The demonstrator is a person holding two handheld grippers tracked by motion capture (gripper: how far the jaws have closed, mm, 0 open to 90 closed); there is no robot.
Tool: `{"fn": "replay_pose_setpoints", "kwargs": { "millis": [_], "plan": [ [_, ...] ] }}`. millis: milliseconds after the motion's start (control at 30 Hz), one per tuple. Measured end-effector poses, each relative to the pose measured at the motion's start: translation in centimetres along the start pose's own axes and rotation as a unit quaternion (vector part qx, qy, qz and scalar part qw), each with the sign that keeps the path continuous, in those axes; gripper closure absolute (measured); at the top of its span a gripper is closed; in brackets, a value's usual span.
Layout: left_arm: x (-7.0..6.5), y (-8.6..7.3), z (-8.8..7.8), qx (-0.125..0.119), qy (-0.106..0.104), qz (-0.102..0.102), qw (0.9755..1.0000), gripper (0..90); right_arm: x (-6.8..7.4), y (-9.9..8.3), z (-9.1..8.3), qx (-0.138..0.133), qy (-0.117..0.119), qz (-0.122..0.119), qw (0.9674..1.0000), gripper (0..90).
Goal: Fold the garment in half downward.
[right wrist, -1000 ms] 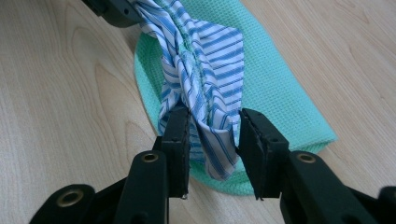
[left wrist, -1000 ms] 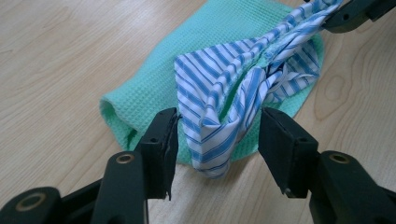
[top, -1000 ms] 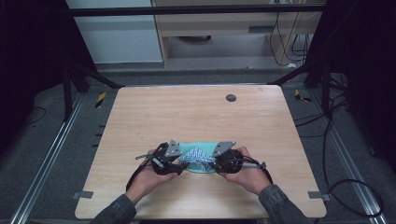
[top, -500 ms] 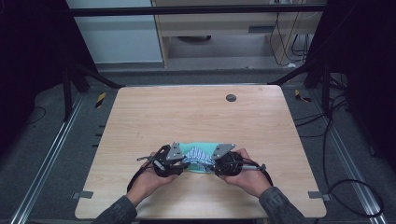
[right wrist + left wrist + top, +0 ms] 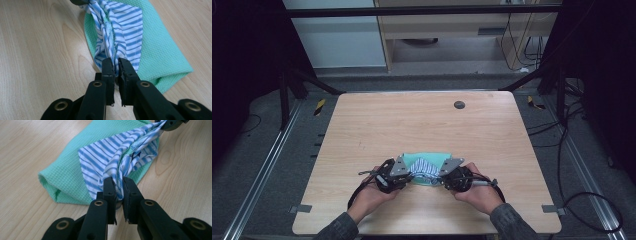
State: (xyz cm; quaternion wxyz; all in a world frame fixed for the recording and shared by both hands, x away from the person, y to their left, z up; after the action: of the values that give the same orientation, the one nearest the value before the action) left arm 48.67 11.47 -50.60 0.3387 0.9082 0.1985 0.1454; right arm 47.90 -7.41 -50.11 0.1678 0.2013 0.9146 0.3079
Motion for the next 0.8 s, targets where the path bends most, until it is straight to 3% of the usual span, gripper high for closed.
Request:
{"fn": "replay_pose_setpoints", "kwargs": {
  "millis": [433, 800],
  "plan": [
    [-0.7, -1.2, 0.3, 0.020, -0.010, 0.015, 0.9996, 84.2, 1.3, -0.8, 0.6, 0.016, 0.024, -0.022, 0.9993, 86.4],
    [-1.3, -1.8, 0.4, 0.031, -0.019, 0.026, 0.9990, 84.4, 1.7, -1.2, 0.8, 0.037, 0.027, -0.040, 0.9982, 87.0]
  ]
}}
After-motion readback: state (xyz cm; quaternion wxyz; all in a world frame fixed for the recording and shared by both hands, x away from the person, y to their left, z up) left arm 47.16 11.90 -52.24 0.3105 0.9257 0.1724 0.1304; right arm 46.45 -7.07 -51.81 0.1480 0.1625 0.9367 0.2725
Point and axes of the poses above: each handheld gripper's, and its own axes: z roughly forward along the jaws, y roughly out of its top, x roughly to its left, the point moved 5 cm from there along z, roughly forward along the jaws, and after that the axes turned 1 degree about -y, right-handed, at the moved point
